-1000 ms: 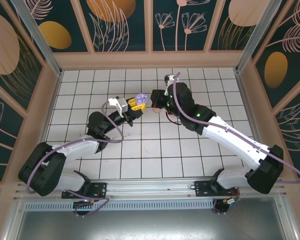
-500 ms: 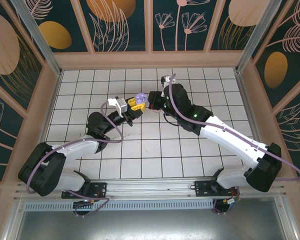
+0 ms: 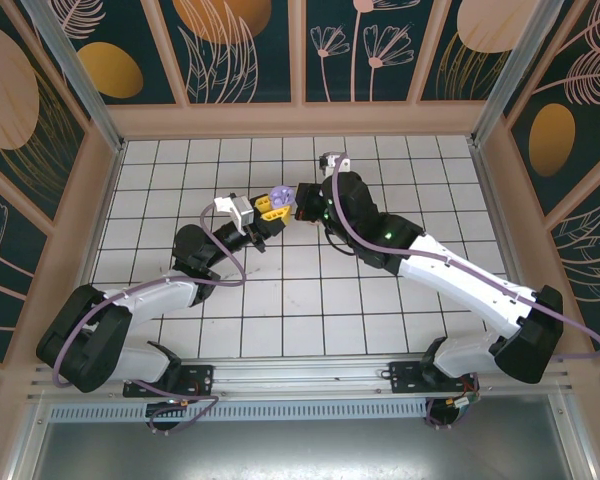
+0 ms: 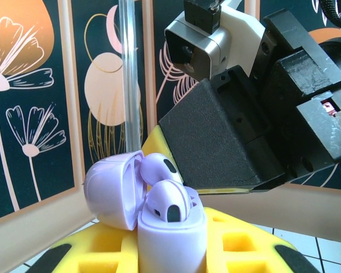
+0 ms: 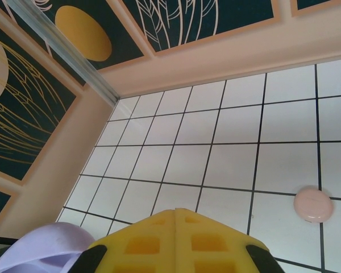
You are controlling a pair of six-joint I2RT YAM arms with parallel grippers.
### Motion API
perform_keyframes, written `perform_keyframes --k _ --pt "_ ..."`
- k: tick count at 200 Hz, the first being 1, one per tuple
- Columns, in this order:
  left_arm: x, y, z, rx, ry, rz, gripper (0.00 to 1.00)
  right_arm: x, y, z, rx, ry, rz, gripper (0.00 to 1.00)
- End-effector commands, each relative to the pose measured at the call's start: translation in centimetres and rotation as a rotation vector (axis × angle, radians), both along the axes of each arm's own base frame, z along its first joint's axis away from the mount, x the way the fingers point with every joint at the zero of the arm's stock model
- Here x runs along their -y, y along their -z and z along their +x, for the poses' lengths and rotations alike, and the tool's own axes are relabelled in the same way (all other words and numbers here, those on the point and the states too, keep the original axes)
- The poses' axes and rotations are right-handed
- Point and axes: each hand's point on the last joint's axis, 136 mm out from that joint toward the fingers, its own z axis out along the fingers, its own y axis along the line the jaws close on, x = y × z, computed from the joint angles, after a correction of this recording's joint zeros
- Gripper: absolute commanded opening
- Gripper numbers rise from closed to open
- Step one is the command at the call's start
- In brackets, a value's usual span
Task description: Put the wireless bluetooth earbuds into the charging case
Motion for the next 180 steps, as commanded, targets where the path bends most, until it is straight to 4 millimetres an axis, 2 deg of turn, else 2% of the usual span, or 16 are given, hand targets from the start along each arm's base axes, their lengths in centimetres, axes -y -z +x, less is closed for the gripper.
perform_keyframes --k 1,41,88,138,180 --pt "0.2 -0.5 -0.2 0.020 0.015 -0.011 0.00 0.0 -2.6 -1.6 0.051 -0.041 0.037 0.05" --pt "0.3 0.0 -0.1 0.013 0.014 -0.003 0.00 1.5 -3.9 -2.1 0.093 -0.033 0.091 0.06" --pt "0.4 0.0 -0.1 0.009 0.021 -0.008 0.00 2.6 -2.6 -1.0 0.057 -0.012 0.092 0.06" --pt "0.5 -0.1 -0.3 0.008 0.036 -0.007 0.00 1.9 -0.9 0.6 0.024 -0.050 0.091 0.06" --pt "0.6 -0.1 -0.4 0.007 0.047 -0.006 0.00 0.9 -0.9 1.1 0.026 -0.075 0.086 0.05"
